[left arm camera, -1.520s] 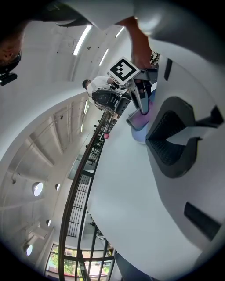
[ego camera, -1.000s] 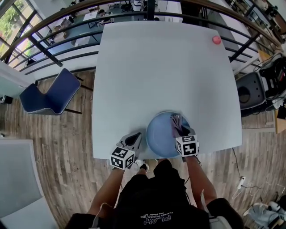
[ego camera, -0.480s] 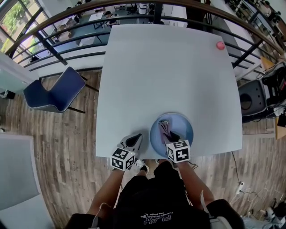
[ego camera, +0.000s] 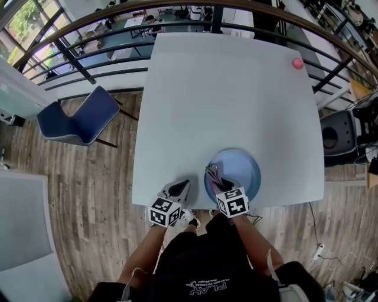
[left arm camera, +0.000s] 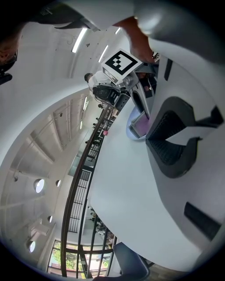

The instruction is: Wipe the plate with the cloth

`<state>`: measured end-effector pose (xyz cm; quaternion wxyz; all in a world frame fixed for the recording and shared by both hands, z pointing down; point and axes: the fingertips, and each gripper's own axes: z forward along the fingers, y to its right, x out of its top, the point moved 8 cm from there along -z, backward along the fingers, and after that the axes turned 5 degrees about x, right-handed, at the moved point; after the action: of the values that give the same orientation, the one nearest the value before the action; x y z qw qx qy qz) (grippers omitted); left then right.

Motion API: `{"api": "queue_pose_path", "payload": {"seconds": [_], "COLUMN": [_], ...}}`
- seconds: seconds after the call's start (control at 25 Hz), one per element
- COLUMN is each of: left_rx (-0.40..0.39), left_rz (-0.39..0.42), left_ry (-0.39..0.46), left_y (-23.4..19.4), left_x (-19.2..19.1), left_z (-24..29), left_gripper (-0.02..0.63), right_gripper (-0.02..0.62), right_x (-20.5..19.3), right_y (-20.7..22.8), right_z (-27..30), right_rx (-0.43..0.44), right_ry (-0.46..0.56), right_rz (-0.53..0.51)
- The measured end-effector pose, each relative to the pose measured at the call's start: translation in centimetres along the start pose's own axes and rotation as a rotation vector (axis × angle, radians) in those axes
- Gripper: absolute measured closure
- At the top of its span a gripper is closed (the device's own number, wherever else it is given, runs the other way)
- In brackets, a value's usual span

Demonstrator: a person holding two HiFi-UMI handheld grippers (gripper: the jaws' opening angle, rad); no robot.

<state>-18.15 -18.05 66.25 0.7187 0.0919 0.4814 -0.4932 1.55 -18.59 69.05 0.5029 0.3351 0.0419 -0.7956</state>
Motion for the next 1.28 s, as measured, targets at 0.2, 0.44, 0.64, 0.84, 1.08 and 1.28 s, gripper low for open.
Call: {"api": "queue_pose_path", "payload": {"seconds": [0.2,0.44,0.64,0.84,1.08,1.28], "left_rx": [-0.004,-0.007,-0.024,-0.030,-0.035,-0.054], "left_rz": [0.008,0.021,0.034,0.057,0.068,0.057], "left_ry": [-0.006,-0.008,-0.012,-0.016,-0.004,0.021], "left_y": [0.1,-0.3,0.3,0.8,1.2,1.8], "left_x": [0.0,0.1,0.6,1.0,1.6,2.5], "left_z": [0.1,0.1,0.1,0.1,0.5,0.7], "left_gripper": [0.603,0.603,0.603,0.603,0.603,0.603], "right_gripper": [0.482,0.480,0.482,0.482,0.482,0.482], "right_x": [0.3,0.1,-0.1,-0.3,-0.6,-1.1], "right_y": [0.1,1.2,3.3,5.0,6.3,7.5], "right_z": [0.0,-0.6,-1.7,-2.7,-3.4,-4.1], "right_rx": [-0.020,-0.056,-0.096,-0.157,-0.211,-0.250], "right_ry": [-0.022,-0.012,0.000,-0.012,-0.024,-0.025], "right_rz": [-0.053,-0.034,-0.021,-0.013,0.003,0.020]}}
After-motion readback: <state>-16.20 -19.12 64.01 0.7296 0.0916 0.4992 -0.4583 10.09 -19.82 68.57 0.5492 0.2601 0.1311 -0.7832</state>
